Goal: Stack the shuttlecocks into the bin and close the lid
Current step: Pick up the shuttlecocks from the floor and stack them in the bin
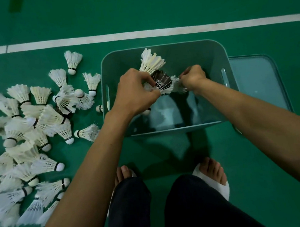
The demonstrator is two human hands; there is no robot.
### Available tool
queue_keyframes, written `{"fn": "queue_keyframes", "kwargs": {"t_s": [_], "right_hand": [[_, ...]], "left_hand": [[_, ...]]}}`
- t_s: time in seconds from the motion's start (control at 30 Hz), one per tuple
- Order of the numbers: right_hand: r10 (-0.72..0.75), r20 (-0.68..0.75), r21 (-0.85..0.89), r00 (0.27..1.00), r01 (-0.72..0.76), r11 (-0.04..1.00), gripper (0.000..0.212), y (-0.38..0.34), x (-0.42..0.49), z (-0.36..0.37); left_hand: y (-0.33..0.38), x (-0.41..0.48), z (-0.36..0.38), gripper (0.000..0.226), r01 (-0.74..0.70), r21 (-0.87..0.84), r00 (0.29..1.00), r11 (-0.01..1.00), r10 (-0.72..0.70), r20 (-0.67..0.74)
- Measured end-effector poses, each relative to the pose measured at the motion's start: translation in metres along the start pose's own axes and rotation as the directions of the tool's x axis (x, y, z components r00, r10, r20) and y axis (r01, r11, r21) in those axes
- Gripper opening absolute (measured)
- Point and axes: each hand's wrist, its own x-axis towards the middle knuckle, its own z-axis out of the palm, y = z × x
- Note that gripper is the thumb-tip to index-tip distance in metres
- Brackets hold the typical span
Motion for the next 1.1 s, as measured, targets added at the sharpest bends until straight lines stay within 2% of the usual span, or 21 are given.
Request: {"fn": "queue_keyframes", "kwargs": {"t_s": [0.23, 0.33, 0.43, 0.47, 0.53, 0.6, 0.63, 0.7, 0.8, 0.87, 0.9, 1.0, 1.07, 1.1], "right_hand": [[-0.006, 0.036, 0.035, 0.999, 0.005, 0.999, 0.027, -0.002, -0.004, 0.004], [0.011, -0.038, 0.049, 0.999, -0.009, 0.999, 0.011, -0.005, -0.015, -0.011], [-0.06, -0.104, 0.046, 0.993, 0.065, 0.997, 0.003, -0.011, -0.034, -0.029], [-0.095, -0.058, 0.087, 0.994, 0.1, 0.991, 0.002, -0.013, -0.043, -0.035], [-0.155, 0.12, 0.202, 0.981, 0.129, 0.971, 0.011, -0.018, -0.063, -0.047], [-0.2, 0.282, 0.209, 0.938, 0.143, 0.967, 0.017, -0.018, -0.079, -0.054], [-0.22, 0.319, 0.152, 0.922, 0.179, 0.972, 0.021, -0.016, -0.084, -0.056], [-0.244, 0.273, 0.012, 0.93, 0.251, 0.968, 0.025, -0.013, -0.086, -0.056], [-0.306, -0.009, -0.258, 0.952, 0.294, 0.92, 0.019, -0.011, -0.081, -0.062], [-0.406, -0.156, -0.513, 0.901, 0.277, 0.813, 0.009, -0.017, -0.081, -0.069], [-0.431, -0.181, -0.611, 0.884, 0.243, 0.754, 0.014, -0.02, -0.081, -0.07], [-0.415, -0.122, -0.767, 0.901, 0.179, 0.616, 0.024, -0.026, -0.078, -0.056], [-0.374, -0.092, -0.771, 0.923, 0.172, 0.614, 0.026, -0.023, -0.071, -0.042], [-0.35, -0.1, -0.744, 0.931, 0.163, 0.648, 0.026, -0.021, -0.066, -0.036]], "left_hand": [[-0.001, -0.006, 0.006, 0.019, 0.02, -0.043, 0.999, 0.999, -0.019, 0.033], [0.004, -0.012, 0.008, 0.02, 0.023, -0.061, 0.998, 0.998, -0.019, 0.064], [0.01, -0.015, 0.007, 0.021, 0.048, -0.116, 0.997, 0.992, -0.04, 0.073], [0.012, -0.015, 0.007, 0.021, 0.057, -0.14, 0.996, 0.988, -0.048, 0.072], [0.014, -0.015, 0.009, 0.019, 0.064, -0.186, 0.996, 0.98, -0.051, 0.074], [0.016, -0.017, 0.011, 0.016, 0.074, -0.245, 0.995, 0.967, -0.054, 0.086], [0.018, -0.018, 0.012, 0.014, 0.079, -0.269, 0.994, 0.96, -0.055, 0.092], [0.02, -0.021, 0.013, 0.012, 0.086, -0.282, 0.993, 0.956, -0.06, 0.102], [0.017, -0.024, 0.016, 0.013, 0.113, -0.222, 0.992, 0.969, -0.096, 0.085], [0.012, -0.023, 0.015, 0.013, 0.158, -0.153, 0.987, 0.976, -0.149, 0.066], [0.01, -0.021, 0.014, 0.012, 0.192, -0.123, 0.981, 0.974, -0.185, 0.066], [0.001, -0.016, 0.015, 0.013, 0.317, -0.058, 0.944, 0.947, -0.309, 0.118], [-0.003, -0.014, 0.017, 0.02, 0.367, -0.033, 0.92, 0.93, -0.357, 0.16], [-0.005, -0.014, 0.018, 0.025, 0.38, -0.021, 0.912, 0.925, -0.371, 0.177]]}}
